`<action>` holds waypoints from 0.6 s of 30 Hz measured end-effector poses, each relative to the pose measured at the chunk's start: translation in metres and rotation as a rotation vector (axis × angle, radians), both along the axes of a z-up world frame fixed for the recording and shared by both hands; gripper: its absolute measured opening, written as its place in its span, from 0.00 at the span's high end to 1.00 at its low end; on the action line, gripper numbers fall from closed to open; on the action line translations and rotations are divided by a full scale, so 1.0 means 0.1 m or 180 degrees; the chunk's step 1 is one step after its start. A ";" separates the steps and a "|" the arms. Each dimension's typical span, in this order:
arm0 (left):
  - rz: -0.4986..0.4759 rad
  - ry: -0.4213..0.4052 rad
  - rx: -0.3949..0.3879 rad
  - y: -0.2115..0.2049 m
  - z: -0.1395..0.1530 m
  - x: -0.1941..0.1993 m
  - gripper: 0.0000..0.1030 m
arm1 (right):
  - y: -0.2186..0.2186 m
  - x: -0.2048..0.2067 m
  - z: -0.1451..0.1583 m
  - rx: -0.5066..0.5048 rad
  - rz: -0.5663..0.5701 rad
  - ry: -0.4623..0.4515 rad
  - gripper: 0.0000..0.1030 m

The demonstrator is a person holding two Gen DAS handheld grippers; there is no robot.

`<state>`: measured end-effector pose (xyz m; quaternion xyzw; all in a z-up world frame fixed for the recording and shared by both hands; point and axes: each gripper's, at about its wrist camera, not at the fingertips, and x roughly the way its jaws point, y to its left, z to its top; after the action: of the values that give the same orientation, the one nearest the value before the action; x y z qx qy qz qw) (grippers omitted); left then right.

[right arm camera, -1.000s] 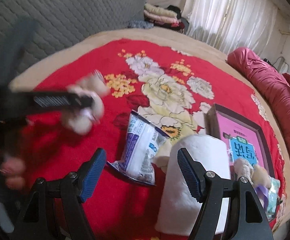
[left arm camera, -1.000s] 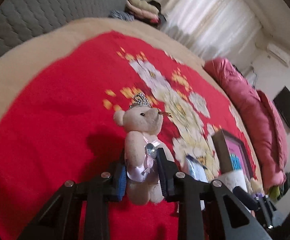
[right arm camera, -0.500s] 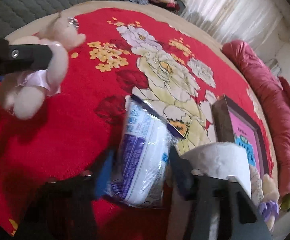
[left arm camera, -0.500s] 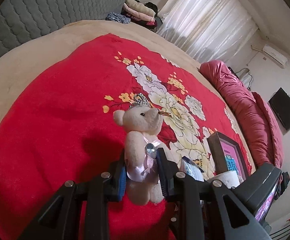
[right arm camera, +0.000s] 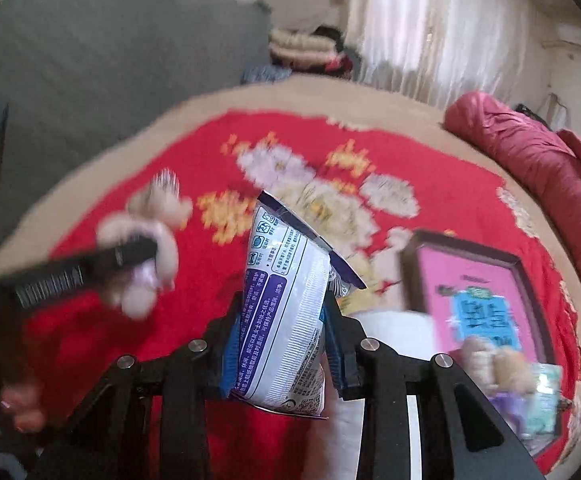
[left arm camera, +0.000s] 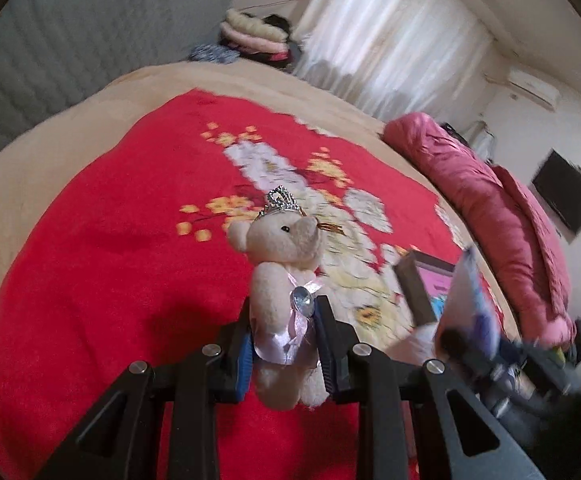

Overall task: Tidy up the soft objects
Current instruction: 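Grasp the pink-dress bear with the left tool while the right grasps and lifts the blue-white packet, then carry the pink-dress bear with the left tool while the right carries the packet to the tray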

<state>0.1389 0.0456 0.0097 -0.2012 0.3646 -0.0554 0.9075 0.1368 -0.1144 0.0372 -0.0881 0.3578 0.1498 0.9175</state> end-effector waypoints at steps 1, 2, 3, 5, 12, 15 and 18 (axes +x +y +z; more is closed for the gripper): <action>-0.0052 -0.0042 0.0045 -0.11 0.06 -0.04 0.73 | -0.09 -0.03 0.09 0.0022 -0.0030 -0.0059 0.65; -0.0087 -0.0074 0.0069 -0.17 0.10 -0.08 0.73 | -0.22 -0.06 0.18 0.0051 -0.0094 -0.0115 0.65; -0.0126 -0.0102 0.0086 -0.26 0.15 -0.12 0.73 | -0.35 -0.09 0.26 0.0083 -0.0163 -0.0147 0.65; -0.0243 -0.0141 0.0057 -0.48 0.24 -0.19 0.73 | -0.59 -0.14 0.36 0.0152 -0.0324 -0.0210 0.65; -0.0860 -0.0156 0.0144 -1.38 0.40 -0.42 0.73 | -1.57 -0.23 0.53 0.0217 -0.0949 -0.0319 0.65; -0.1020 -0.0138 0.0161 -1.73 0.45 -0.48 0.73 | -1.95 -0.25 0.48 0.0242 -0.1196 -0.0267 0.65; -0.1214 -0.0151 0.0240 -2.10 0.49 -0.54 0.73 | -2.30 -0.25 0.36 0.0308 -0.1351 -0.0129 0.65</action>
<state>0.0846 -0.1644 0.0591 -0.0930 0.3765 -0.2174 0.8957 0.1119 -0.3446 0.0736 0.0304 0.3422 -0.0315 0.9386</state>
